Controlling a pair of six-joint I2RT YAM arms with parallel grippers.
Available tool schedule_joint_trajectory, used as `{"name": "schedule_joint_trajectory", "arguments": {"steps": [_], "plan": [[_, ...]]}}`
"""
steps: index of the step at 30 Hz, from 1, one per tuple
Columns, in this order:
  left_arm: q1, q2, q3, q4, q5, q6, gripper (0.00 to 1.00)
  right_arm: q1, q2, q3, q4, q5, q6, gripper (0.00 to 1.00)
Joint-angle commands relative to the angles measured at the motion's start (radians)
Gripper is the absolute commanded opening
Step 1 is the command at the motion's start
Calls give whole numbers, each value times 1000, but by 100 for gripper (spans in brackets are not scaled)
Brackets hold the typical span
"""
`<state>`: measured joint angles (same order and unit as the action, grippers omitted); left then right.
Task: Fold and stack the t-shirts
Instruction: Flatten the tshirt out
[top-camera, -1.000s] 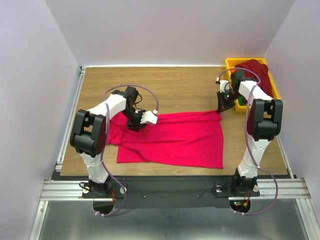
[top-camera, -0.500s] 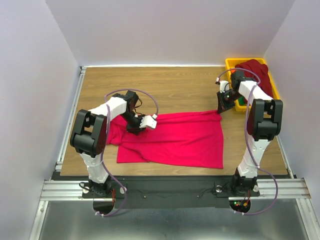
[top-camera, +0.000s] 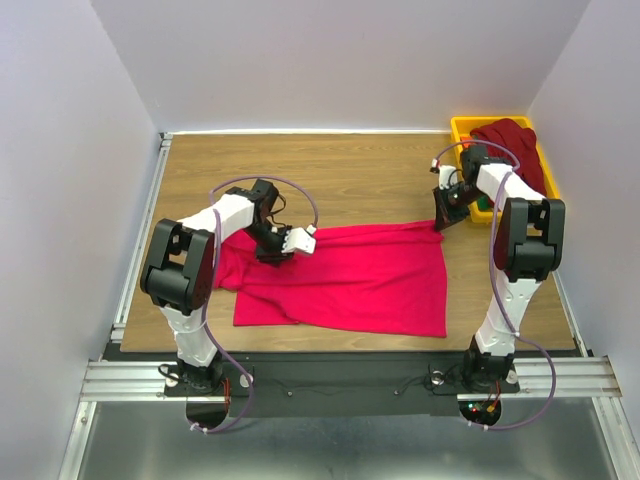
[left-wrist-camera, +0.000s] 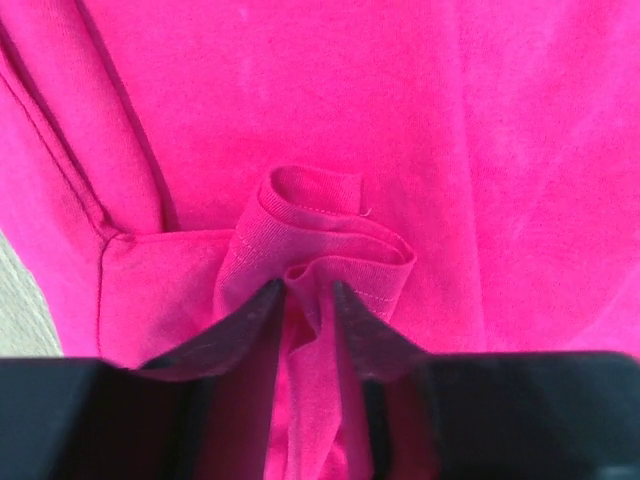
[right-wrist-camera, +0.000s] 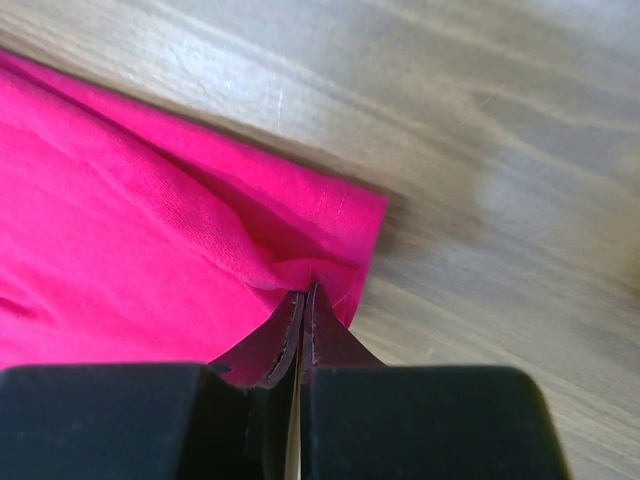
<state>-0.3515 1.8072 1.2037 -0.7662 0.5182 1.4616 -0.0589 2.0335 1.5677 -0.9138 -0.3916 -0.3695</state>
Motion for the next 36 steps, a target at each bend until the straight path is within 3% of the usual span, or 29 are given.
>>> {"name": "schedule_joint_trajectory", "arguments": {"steps": [1, 2, 3, 6, 12, 18, 27, 36], "plan": [[-12, -20, 14, -30, 17, 0, 31, -5, -32, -9, -20, -18, -20, 1], [-11, -20, 14, -34, 19, -1, 26, -5, -32, -9, -20, -18, -19, 1], [-12, -26, 17, -39, 31, -26, 14, -5, -33, -9, -22, -18, -25, 1], [38, -35, 89, -114, 107, -107, 0, -5, -48, -5, -30, -6, -43, 1], [256, -106, 327, -186, 224, -279, 0, -5, -73, 46, -42, 28, -68, 1], [403, -115, 473, -179, 247, -391, 0, -5, -68, 153, -71, 36, -89, 1], [513, -149, 545, -35, 287, -576, 0, -5, -70, 305, -74, 108, -143, 0], [540, -215, 577, 117, 232, -747, 0, -5, -71, 425, -77, 145, -183, 1]]}}
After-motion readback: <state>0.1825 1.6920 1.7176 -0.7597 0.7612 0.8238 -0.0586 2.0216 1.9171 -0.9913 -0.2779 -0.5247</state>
